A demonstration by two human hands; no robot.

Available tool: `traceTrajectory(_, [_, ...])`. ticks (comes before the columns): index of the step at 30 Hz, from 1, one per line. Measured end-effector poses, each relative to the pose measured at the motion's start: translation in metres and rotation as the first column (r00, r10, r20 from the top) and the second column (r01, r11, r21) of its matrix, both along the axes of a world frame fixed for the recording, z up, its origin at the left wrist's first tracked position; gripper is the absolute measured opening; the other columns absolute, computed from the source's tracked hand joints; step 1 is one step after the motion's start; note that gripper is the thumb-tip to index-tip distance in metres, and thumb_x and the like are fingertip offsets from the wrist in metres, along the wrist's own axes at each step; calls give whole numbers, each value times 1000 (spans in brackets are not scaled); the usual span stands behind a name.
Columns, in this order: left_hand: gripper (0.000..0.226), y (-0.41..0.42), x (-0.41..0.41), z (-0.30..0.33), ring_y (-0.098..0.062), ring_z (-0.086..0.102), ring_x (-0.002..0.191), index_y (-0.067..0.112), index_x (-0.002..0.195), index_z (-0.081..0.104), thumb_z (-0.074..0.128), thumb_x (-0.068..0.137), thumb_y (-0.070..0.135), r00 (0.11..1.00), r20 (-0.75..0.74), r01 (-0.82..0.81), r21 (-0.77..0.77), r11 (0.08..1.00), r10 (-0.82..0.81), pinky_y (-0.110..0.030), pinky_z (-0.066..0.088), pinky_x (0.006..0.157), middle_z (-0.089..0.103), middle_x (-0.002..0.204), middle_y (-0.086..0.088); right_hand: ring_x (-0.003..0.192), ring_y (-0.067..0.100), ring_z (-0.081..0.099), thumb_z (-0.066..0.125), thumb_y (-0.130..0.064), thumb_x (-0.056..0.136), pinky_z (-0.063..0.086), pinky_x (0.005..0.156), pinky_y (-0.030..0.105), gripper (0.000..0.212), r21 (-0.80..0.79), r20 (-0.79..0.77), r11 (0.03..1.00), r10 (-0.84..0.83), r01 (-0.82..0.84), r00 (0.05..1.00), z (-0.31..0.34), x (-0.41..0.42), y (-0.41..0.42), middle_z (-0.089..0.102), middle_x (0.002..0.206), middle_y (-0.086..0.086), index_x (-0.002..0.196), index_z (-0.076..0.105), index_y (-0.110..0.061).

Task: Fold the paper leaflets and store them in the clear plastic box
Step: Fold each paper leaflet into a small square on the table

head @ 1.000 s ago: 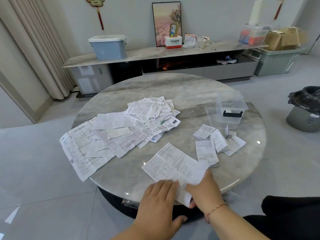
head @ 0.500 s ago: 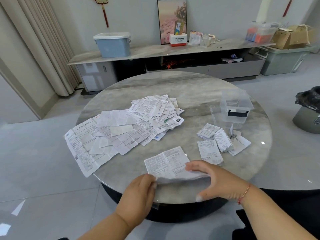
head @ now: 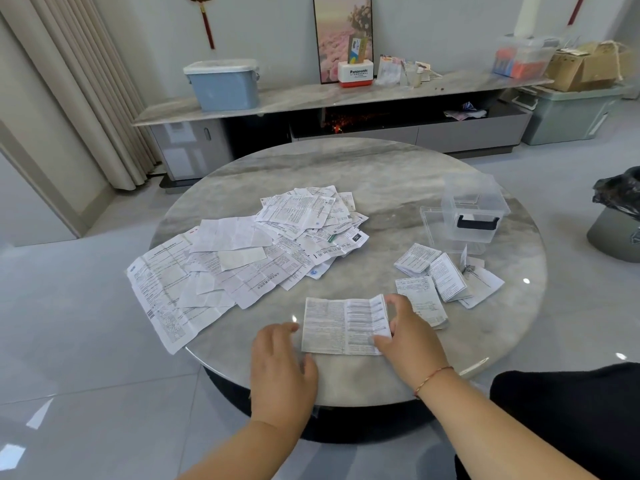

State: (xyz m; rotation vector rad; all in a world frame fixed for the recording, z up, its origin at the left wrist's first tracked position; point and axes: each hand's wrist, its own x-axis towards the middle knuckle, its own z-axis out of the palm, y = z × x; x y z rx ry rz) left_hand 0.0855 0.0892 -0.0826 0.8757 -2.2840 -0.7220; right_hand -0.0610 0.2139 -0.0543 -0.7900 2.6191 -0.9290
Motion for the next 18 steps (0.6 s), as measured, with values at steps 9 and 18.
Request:
traceTrajectory(9, [60,18,1,-8,-12,53,107,20,118,61,62,65,47,837,257,535,-194,822,-483,-34,42,99,59,117,8,47,9,56,72,-15,76,43,45,22,46,-116,531,969,-125,218,838,10,36,5,62,79,3,114,45,-14])
traceTrajectory(18, [8,9,10,-7,-6,50,70,24,90,55,48,88,26,916,18,399,-132,907,-400,-11,40,64,59,78,10,110,-13,46,78,-53,47,39,88,9,76,-191,269,895,444,-404,855,39,-7,38,54,118,-22,116,50,-38])
